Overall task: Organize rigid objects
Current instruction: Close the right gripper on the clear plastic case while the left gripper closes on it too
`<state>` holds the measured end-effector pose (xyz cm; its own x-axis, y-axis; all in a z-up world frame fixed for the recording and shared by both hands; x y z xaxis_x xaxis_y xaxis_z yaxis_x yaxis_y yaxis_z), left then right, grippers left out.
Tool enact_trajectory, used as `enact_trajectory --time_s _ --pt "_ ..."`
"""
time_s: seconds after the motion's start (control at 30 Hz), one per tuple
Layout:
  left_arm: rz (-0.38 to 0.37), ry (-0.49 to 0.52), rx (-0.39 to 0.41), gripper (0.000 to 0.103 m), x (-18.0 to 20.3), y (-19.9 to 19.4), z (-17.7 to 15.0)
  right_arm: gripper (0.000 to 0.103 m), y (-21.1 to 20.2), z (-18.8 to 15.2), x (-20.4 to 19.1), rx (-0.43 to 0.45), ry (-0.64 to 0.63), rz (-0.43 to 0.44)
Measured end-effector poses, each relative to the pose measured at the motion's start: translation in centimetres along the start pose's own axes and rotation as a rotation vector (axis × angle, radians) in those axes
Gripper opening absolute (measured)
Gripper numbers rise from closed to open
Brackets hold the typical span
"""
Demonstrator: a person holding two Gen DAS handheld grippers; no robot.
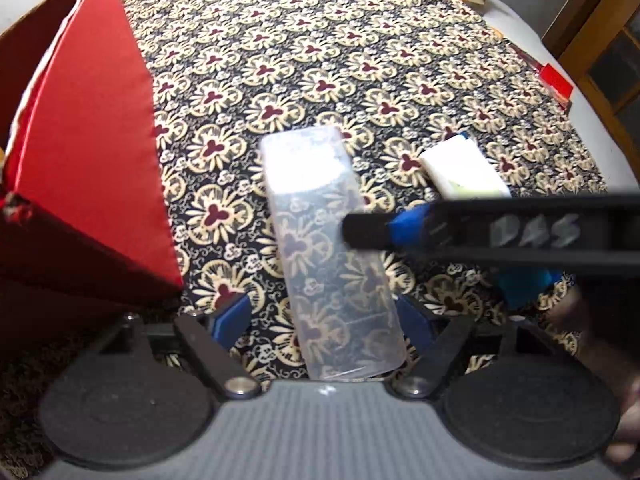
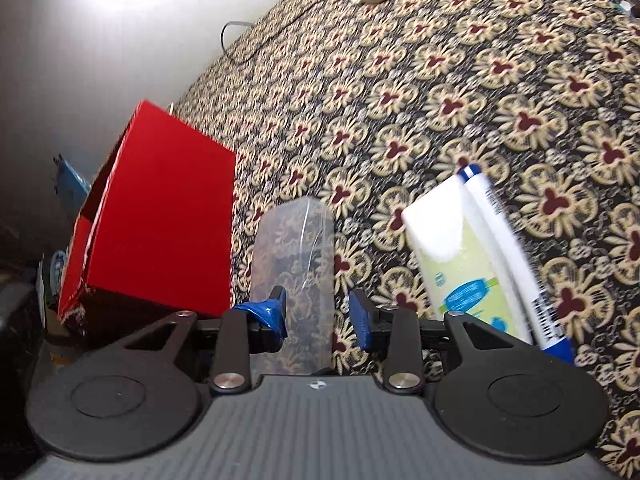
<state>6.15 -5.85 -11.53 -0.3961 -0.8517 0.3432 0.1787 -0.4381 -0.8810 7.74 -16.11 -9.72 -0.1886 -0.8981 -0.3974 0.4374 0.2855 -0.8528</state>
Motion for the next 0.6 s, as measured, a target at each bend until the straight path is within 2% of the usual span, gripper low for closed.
enact_trajectory --time_s 0.27,0.43,0.6 --pt "0.009 0.010 0.005 0.079 -0.2 0.1 0.0 0.019 -3.5 2.4 2.7 0.115 0.075 0.002" --pt "0.009 0.021 0.006 0.079 0.1 0.3 0.1 0.019 -5.4 3.7 4.1 0.186 0.087 -0.040" --pt "0.028 0.036 0.012 0.079 0.4 0.5 0.3 0.019 -5.5 3.5 4.6 0.179 0.093 -0.050"
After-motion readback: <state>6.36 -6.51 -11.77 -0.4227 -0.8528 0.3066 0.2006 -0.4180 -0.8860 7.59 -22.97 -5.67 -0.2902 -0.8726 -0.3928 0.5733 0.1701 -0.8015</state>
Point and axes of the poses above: each gripper's, at about its wrist camera, not at the fingertips, and y roughly the way its jaws point, x to its right, z to its top, the point moved 8 cm from there along y, roughly the way its jaws point, and after that the axes turned 15 degrees about -z, right-handed, at the moved point
